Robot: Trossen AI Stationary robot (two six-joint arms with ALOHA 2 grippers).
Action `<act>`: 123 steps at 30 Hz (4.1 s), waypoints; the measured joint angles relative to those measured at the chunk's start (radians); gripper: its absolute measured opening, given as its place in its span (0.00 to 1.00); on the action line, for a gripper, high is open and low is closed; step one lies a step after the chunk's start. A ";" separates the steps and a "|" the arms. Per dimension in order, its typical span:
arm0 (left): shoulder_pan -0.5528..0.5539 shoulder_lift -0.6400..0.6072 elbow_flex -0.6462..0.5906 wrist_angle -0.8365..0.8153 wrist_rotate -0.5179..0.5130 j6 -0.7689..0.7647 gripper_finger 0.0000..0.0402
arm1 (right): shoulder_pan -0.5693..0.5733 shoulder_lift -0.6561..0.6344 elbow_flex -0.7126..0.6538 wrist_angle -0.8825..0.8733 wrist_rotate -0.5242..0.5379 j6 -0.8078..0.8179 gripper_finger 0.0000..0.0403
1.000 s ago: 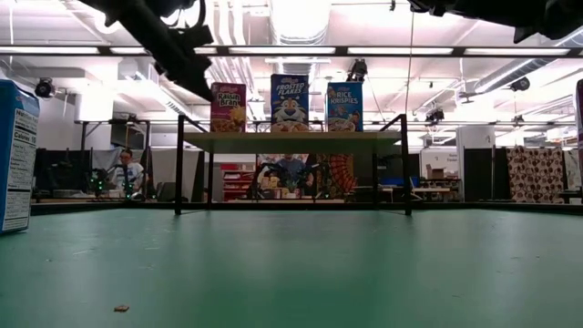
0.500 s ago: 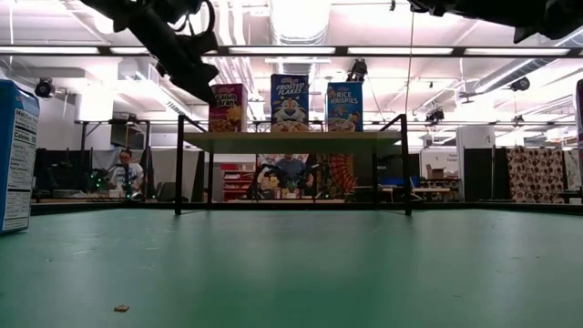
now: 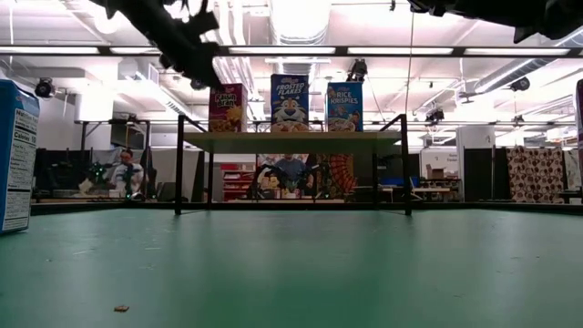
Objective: Stack cereal on shelf
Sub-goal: Put the top violet cereal box on the shelf aligned with the other violet cereal box
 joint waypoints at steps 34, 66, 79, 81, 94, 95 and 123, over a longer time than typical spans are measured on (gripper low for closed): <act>-0.201 -0.040 -0.182 0.409 0.200 0.100 0.00 | 0.000 0.000 0.000 -0.021 0.001 0.040 0.03; 0.226 0.018 -0.043 0.393 0.195 0.200 0.00 | 0.000 0.000 0.000 -0.022 0.001 0.067 0.03; 0.234 0.030 -0.043 0.368 0.193 0.100 0.00 | 0.000 0.000 0.000 -0.023 0.001 0.066 0.03; 0.234 0.029 -0.043 0.364 0.193 0.075 0.00 | 0.000 0.000 0.000 -0.023 0.001 0.066 0.03; 0.152 0.040 -0.043 0.458 0.327 -0.007 0.00 | 0.000 0.000 0.000 -0.023 0.001 0.066 0.03; 0.143 0.045 -0.043 0.461 0.327 -0.011 0.00 | 0.000 0.000 0.000 -0.023 0.001 0.066 0.03; 0.114 0.070 0.071 0.099 0.297 0.057 0.00 | 0.000 0.000 0.000 -0.023 0.001 0.065 0.03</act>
